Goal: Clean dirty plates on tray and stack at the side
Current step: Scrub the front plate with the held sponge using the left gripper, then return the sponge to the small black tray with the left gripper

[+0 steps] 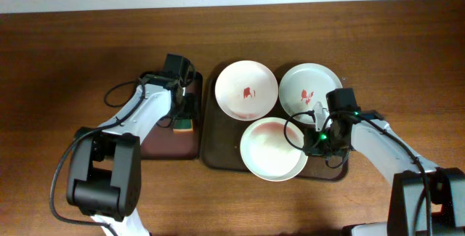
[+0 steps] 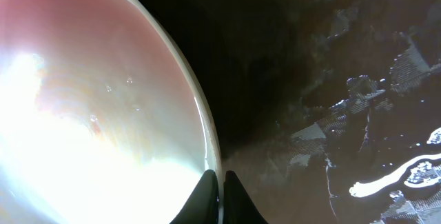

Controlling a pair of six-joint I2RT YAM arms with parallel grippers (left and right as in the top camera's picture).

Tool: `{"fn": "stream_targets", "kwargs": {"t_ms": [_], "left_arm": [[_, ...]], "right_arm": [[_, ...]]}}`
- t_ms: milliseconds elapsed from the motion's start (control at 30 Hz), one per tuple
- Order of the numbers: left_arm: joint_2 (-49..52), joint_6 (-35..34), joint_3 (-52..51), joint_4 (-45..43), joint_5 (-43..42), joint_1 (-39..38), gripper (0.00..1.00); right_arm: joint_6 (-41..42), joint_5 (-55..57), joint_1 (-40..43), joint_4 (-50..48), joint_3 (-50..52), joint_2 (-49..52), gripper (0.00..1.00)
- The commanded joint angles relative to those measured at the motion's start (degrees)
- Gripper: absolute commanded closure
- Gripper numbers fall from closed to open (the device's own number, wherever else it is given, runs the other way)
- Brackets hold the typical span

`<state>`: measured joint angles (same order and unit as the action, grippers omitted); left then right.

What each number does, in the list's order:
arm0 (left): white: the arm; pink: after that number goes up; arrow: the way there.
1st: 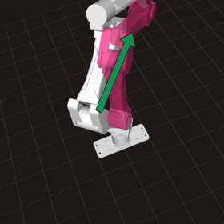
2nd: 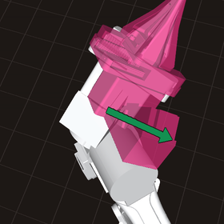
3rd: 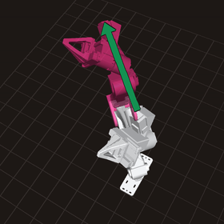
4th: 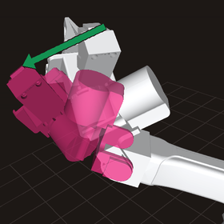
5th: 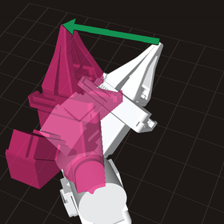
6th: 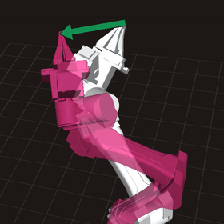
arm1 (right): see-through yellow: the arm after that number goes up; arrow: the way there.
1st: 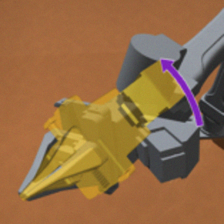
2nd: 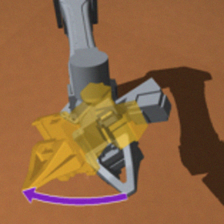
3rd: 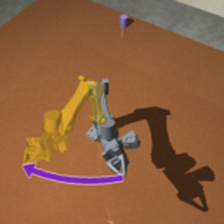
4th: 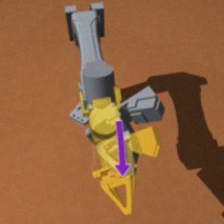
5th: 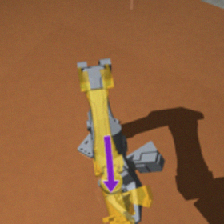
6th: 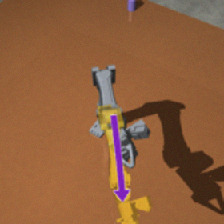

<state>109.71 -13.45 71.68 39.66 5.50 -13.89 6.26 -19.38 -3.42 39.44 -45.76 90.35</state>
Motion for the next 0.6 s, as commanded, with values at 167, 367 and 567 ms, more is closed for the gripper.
{"fn": "stream_targets", "kwargs": {"t_ms": [167, 367, 567], "left_arm": [[4.0, 0.3, 0.4, -6.7, 1.4, 0.3, 1.00], [3.1, 0.3, 2.0, 3.3, -1.6, 0.9, 0.25], [3.1, 0.3, 2.1, 2.6, -1.7, 1.0, 1.00]], "right_arm": [[0.2, 0.5, -0.4, 0.4, -0.8, 0.3, 0.93], [0.2, 0.5, -0.4, 0.4, -0.8, 0.3, 0.93], [0.2, 0.5, -0.4, 0.5, -0.8, 0.3, 0.94]]}}
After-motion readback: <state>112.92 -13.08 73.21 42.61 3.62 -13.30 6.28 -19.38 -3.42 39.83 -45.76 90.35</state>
